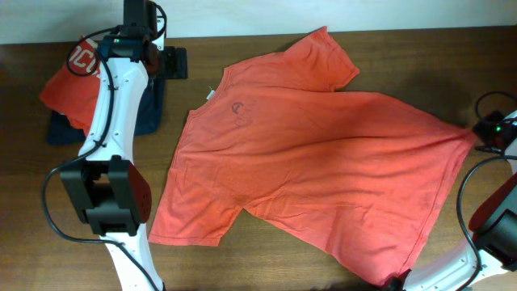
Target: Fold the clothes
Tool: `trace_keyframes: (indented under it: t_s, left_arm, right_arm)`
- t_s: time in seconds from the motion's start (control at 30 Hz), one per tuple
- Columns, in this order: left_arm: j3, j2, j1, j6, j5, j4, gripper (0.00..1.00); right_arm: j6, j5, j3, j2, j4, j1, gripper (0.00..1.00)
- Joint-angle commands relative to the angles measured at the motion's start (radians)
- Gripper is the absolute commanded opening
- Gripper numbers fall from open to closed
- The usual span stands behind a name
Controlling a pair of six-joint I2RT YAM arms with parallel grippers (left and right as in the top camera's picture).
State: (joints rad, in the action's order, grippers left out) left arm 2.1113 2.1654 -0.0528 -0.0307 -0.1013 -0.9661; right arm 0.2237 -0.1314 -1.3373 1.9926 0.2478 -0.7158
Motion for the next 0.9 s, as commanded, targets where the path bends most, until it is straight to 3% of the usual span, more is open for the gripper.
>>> trace_keyframes:
  t_s: [0.0, 0.13, 0.3, 0.4, 0.47, 0.57, 0.73, 0.87]
  left_arm:
    - [0.012, -0.020, 0.001, -0.003, 0.008, 0.000, 0.99]
    - [0.012, -0.020, 0.001, -0.003, 0.008, 0.000, 1.00]
    - [0.012, -0.020, 0.001, -0.003, 0.008, 0.000, 0.99]
    - [0.012, -0.020, 0.001, -0.003, 0.008, 0.000, 0.99]
    - [0.012, -0.020, 0.001, -0.003, 0.008, 0.000, 0.99]
    - [0.012, -0.020, 0.001, -0.003, 0.008, 0.000, 0.99]
    - [0.012, -0.020, 0.001, -0.003, 0.008, 0.000, 0.99]
    - [0.012, -0.020, 0.001, -0.003, 0.008, 0.016, 0.99]
  right_arm:
    - [-0.033, 0.040, -0.008, 0.009, -0.026, -0.013, 0.17]
    - [-0.033, 0.027, -0.032, 0.006, -0.024, -0.018, 0.27]
    - [-0.033, -0.068, -0.176, -0.018, 0.166, -0.018, 0.41]
    - [-0.033, -0.067, -0.301, -0.034, 0.334, -0.019, 0.63]
    - [-0.033, -0.067, -0.399, -0.039, 0.466, -0.026, 0.84]
    - [-0.033, -0.068, -0.498, -0.039, 0.610, -0.033, 0.99]
    - [-0.032, -0.069, -0.514, -0.040, 0.662, -0.030, 0.99]
    - [-0.033, -0.123, -0.514, -0.040, 0.819, -0.026, 0.99]
